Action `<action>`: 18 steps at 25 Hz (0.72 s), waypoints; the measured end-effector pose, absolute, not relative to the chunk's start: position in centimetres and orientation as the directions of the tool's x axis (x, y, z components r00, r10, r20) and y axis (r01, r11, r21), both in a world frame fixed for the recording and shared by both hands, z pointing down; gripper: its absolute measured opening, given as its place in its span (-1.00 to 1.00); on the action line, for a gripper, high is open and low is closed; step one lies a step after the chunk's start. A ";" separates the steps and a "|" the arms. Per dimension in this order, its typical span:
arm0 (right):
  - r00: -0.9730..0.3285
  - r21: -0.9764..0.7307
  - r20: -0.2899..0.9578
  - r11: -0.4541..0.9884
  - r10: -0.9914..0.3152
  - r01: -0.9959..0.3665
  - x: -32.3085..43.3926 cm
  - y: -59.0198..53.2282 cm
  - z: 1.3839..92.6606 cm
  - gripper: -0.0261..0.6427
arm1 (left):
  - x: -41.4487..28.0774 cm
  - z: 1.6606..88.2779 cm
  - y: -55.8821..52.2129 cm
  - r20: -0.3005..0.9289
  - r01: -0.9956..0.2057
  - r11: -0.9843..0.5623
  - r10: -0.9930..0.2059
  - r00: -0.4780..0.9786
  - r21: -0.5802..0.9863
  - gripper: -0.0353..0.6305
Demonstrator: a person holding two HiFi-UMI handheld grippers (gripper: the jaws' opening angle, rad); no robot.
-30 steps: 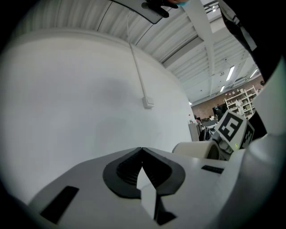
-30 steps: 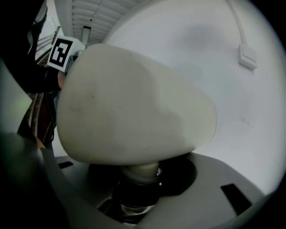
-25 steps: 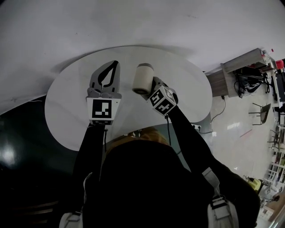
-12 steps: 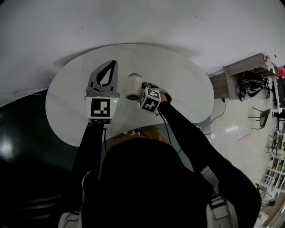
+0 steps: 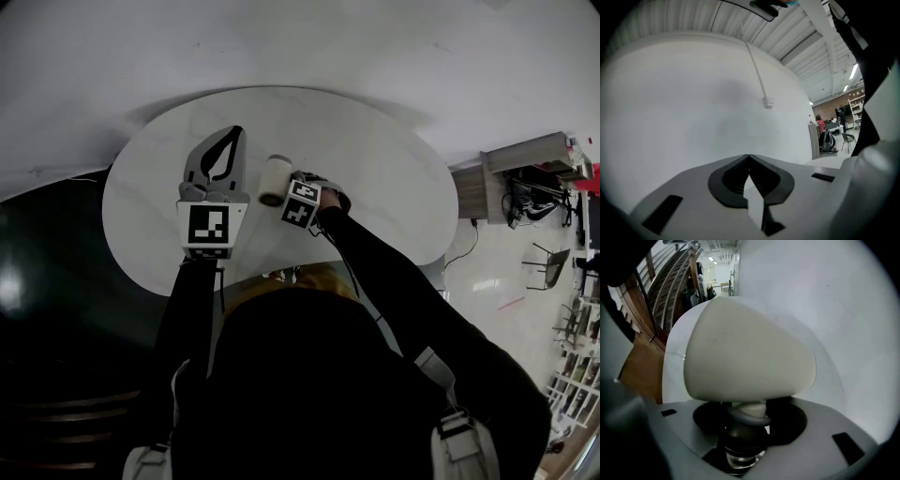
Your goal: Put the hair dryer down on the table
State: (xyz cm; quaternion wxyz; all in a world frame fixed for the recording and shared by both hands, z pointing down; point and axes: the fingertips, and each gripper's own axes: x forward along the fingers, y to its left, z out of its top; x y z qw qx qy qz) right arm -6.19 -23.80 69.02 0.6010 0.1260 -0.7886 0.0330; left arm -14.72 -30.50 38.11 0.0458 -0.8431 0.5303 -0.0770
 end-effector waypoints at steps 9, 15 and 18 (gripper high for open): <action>-0.210 0.095 0.967 0.967 -0.146 -0.235 -6.5 -23.9 70.6 -0.25 | -16.9 39.0 -29.9 0.103 -0.910 -0.385 -0.922 0.373 -0.151 -0.85; -0.221 0.092 0.964 0.965 -0.148 -0.245 -6.3 -23.7 70.5 -0.20 | -16.6 39.0 -29.6 0.099 -0.909 -0.388 -0.921 0.377 -0.150 -0.85; -0.237 0.054 0.964 0.965 -0.118 -0.257 -6.3 -23.3 70.5 -0.11 | -16.3 39.0 -29.6 0.106 -0.906 -0.400 -0.916 0.388 -0.142 -0.85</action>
